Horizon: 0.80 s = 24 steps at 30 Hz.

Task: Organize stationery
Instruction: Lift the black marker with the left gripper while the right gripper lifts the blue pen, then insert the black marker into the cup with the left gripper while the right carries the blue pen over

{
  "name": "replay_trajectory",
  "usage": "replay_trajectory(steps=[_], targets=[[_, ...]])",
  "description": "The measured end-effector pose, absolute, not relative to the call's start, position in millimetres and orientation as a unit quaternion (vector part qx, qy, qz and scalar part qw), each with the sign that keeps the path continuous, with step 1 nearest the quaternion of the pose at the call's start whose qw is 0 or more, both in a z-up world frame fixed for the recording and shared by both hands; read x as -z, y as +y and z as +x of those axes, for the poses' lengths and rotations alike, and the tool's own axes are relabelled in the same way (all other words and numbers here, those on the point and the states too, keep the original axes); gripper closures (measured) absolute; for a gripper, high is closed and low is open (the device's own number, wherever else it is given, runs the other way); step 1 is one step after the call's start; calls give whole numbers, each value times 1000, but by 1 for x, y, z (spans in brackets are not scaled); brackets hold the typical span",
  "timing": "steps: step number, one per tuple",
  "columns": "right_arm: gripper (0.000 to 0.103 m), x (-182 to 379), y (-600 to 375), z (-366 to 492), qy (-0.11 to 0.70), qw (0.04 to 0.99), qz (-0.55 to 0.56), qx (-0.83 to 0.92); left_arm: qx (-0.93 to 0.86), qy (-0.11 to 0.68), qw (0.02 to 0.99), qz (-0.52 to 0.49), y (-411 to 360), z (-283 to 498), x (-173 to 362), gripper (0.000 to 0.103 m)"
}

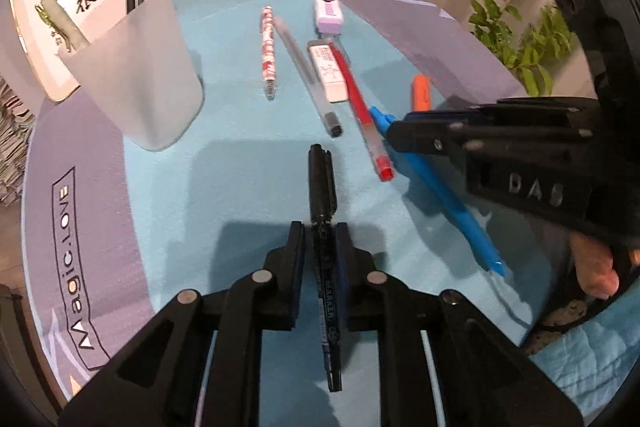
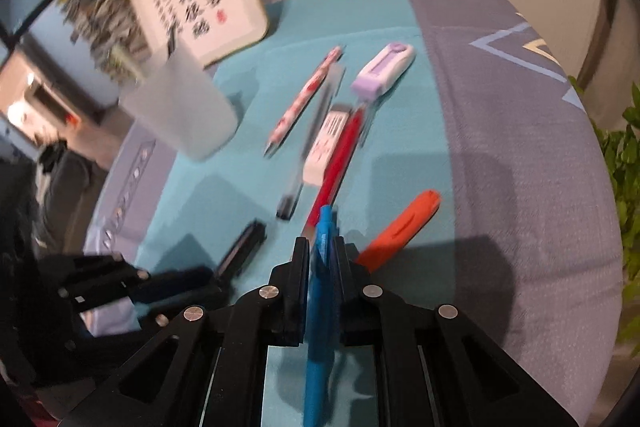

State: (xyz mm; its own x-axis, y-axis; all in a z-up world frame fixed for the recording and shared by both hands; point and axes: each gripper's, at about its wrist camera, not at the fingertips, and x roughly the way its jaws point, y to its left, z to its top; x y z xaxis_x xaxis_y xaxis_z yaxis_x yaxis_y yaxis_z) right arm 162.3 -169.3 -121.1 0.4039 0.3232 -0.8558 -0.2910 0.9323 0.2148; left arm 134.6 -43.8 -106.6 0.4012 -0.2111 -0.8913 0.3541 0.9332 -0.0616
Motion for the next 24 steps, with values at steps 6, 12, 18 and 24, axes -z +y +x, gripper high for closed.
replay_trajectory(steps=[6,12,18,24], targets=[[87,126,-156,165,517,838,-36,-167,145,506,846,88,-59,154,107,66],[87,131,-157,173,520,837,-30,-168,157,506,841,106,-73,164,111,78],[91,130,-156,168,522,834,-26,-175,178,509,836,103,-70,154,109,91],[92,112,-170,155,495,844,25,-205,176,491,850,65,-53,142,93,91]])
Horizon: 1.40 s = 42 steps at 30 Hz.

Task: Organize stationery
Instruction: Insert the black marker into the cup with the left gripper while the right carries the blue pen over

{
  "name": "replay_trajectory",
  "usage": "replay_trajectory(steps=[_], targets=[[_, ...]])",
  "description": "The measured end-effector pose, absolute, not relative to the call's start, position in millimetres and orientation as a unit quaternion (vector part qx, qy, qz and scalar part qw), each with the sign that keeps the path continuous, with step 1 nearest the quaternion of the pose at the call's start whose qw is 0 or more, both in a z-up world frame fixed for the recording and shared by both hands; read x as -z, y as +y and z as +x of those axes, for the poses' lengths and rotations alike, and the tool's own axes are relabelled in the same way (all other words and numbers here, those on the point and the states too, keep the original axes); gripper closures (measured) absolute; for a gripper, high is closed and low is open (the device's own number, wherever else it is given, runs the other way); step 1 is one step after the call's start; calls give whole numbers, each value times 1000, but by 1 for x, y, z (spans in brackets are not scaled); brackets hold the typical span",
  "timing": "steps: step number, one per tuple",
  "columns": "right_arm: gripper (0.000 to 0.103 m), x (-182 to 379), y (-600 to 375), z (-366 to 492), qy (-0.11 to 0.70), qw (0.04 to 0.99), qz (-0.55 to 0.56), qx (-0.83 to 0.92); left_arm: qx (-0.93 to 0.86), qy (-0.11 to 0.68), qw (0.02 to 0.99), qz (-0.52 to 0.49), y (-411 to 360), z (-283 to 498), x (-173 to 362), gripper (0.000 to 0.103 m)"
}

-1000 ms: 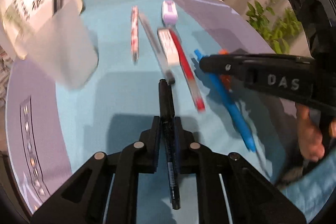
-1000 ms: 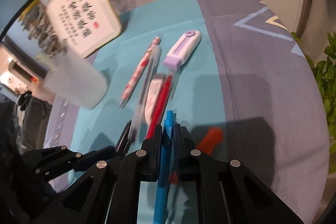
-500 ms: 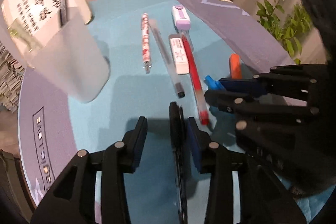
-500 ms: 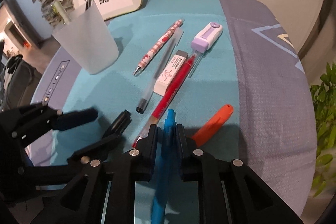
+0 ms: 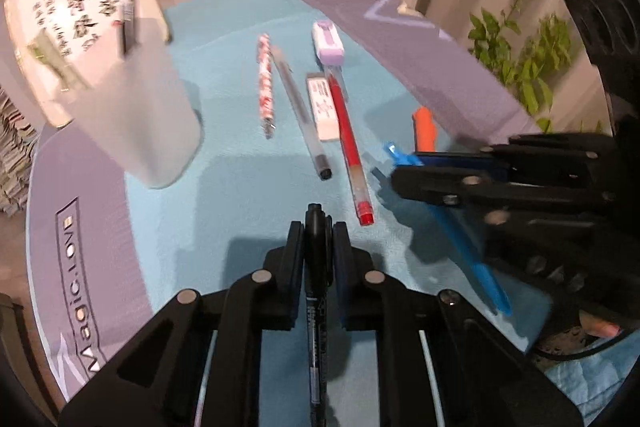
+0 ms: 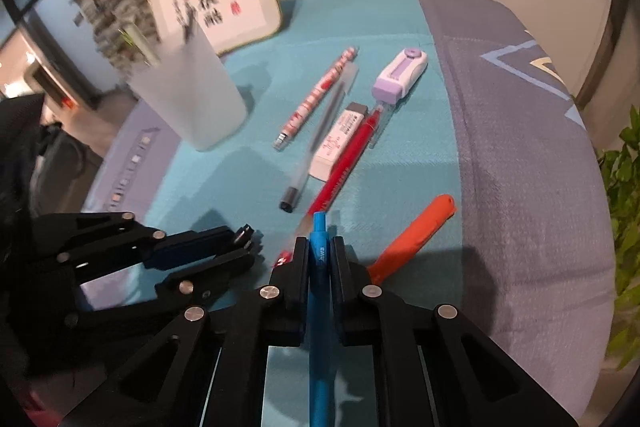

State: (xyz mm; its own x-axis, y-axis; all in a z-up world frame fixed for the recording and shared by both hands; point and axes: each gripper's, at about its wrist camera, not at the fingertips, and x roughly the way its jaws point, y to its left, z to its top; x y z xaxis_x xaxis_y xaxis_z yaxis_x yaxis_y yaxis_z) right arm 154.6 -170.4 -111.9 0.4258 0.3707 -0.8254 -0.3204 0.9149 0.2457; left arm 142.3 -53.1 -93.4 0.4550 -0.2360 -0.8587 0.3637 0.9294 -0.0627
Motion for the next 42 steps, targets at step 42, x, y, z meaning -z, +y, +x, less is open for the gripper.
replay_trajectory(steps=[42], targets=[[92,-5,-127,128,296,924,37,-239,51,232,971,-16,36,136,-70,92]])
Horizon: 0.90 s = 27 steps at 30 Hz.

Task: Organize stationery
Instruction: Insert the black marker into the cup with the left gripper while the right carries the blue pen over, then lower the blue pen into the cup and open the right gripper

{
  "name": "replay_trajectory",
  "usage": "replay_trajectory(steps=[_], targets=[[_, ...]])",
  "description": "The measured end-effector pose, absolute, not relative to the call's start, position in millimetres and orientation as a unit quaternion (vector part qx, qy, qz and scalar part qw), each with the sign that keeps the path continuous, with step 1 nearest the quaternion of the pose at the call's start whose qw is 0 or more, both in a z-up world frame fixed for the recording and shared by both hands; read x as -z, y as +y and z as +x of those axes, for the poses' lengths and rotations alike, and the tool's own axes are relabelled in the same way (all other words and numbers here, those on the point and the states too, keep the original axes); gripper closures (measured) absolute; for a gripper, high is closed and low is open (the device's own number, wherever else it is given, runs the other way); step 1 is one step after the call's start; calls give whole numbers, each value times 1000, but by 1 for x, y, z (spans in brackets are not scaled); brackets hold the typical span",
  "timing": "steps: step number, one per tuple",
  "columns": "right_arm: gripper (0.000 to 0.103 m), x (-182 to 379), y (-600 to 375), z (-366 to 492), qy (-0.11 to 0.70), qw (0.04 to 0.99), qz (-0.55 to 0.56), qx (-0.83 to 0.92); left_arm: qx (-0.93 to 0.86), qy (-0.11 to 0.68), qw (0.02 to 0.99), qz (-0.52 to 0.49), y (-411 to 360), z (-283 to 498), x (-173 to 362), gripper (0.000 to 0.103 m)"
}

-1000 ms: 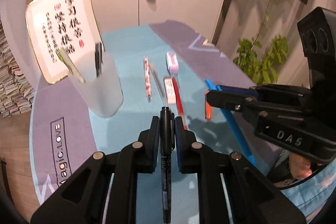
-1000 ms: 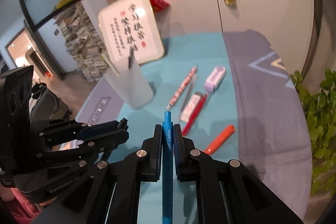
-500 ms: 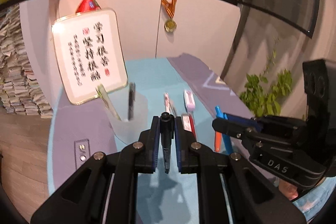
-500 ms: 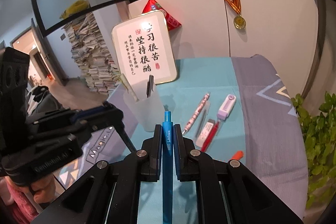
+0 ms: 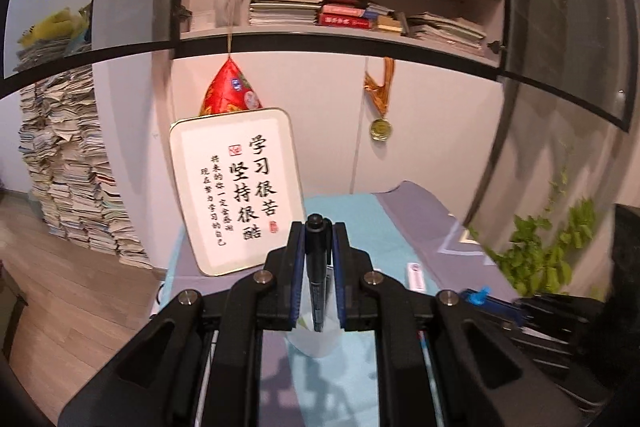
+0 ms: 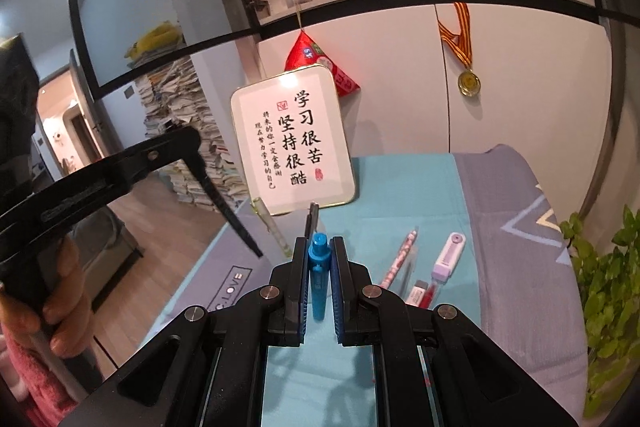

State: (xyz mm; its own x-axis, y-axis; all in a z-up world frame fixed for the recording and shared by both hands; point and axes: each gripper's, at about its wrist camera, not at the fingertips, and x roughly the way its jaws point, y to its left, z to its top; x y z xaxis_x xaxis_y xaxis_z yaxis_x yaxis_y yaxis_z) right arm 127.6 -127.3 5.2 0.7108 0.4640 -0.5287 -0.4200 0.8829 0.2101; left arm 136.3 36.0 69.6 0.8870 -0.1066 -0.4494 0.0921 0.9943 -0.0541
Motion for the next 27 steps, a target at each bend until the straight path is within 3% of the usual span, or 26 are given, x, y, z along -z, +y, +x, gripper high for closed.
replay_trajectory(steps=[27], targets=[[92,-5,-123,134,299,929,33,-216,54,349,935,-20,41,178,15,91]])
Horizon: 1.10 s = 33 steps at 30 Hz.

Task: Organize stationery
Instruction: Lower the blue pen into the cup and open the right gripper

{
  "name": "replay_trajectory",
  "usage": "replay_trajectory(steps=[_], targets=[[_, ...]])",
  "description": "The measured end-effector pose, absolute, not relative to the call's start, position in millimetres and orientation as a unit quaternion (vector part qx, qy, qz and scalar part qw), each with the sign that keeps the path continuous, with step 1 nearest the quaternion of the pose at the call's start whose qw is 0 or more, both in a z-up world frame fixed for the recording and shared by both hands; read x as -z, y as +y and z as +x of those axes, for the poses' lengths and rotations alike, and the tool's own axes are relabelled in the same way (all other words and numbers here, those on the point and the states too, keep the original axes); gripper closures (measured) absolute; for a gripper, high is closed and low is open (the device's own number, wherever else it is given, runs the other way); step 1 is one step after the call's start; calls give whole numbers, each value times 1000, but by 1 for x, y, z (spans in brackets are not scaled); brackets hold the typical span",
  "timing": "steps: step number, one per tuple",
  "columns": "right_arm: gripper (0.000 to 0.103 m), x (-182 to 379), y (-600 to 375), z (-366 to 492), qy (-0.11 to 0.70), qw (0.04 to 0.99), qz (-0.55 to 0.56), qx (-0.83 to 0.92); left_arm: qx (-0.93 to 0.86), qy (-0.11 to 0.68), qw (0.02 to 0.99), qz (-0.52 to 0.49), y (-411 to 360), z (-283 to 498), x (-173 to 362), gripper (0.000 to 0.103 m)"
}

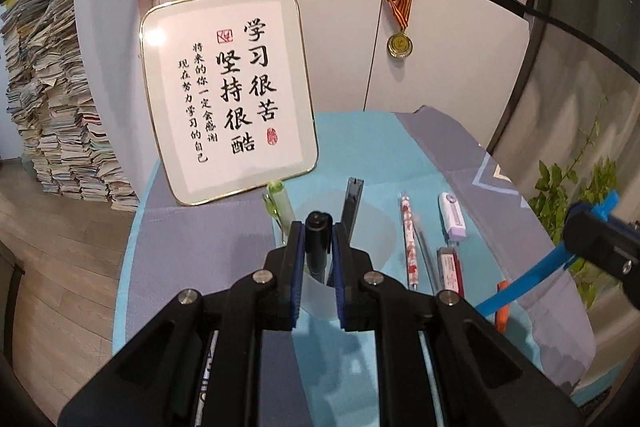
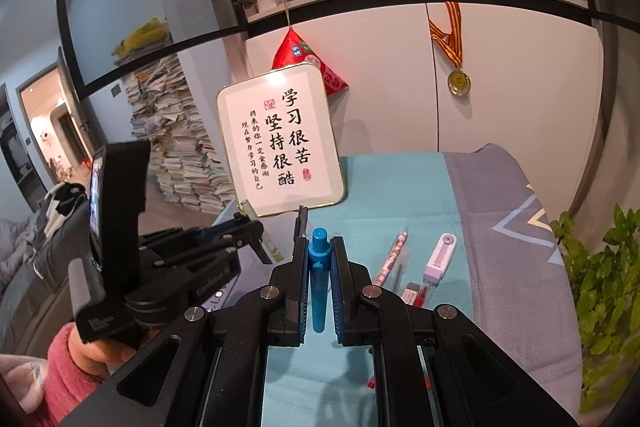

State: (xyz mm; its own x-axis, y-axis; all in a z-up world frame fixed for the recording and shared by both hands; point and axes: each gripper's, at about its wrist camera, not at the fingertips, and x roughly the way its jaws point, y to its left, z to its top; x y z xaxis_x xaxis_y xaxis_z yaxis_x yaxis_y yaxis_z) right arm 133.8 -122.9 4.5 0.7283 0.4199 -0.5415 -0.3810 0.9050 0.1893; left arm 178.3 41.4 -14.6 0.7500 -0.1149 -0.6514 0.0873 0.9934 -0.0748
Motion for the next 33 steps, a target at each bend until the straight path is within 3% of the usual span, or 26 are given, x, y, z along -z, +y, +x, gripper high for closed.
replay_trajectory(steps=[3,7,8,23,33], targets=[[92,-6,-122,134,296,931,31,-213,61,353,933,-29,45,174,14,85],[92,-12,-119,135,288,935,27,-207,50,328,943,-22,52,155,10,60],[92,-14,-118,135,285,936,27,-206,48,318,947,-18,53,146,9,59],[92,-46,-73,154,219,955,10,-198,37,312,949,-30,84,110,19,54],[92,-10,-64,197,281,943,12,-176,41,316,947,-23,84,111,25,54]])
